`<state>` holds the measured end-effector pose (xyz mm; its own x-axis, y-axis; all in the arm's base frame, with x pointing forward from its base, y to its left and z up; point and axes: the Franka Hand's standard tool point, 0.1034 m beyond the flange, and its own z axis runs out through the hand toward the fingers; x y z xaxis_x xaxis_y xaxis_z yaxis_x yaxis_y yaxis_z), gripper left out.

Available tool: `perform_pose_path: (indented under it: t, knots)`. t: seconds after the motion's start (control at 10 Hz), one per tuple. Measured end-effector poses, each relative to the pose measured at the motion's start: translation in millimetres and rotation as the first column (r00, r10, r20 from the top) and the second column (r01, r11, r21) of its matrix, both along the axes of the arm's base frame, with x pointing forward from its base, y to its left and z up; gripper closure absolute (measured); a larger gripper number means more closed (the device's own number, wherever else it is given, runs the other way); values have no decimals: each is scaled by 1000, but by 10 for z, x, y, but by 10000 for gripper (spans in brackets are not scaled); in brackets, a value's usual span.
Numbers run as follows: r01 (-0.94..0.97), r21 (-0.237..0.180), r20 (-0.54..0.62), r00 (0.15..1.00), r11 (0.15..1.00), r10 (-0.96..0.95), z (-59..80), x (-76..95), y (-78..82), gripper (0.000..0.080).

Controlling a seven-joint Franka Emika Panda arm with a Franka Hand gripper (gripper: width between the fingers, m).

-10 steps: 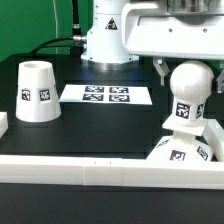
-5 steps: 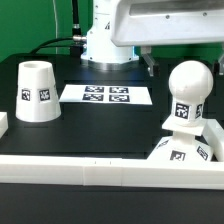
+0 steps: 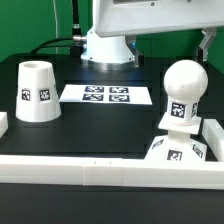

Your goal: Assemble lamp

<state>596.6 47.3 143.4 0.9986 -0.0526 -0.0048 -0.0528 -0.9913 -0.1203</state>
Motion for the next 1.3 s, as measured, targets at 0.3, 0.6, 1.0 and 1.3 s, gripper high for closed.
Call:
perform_pose_path:
  t: [0.3,0.6,1.0,1.3]
  knots:
    - [-11,0,1,1000,1000,11,3,-5,-9,101]
    - [-126,20,10,992,992,126,57,-440,-485,101]
    - [-142,11,17,990,990,142,9,-609,-686,101]
    - [-142,12,15,990,990,142,1,-624,-702,101]
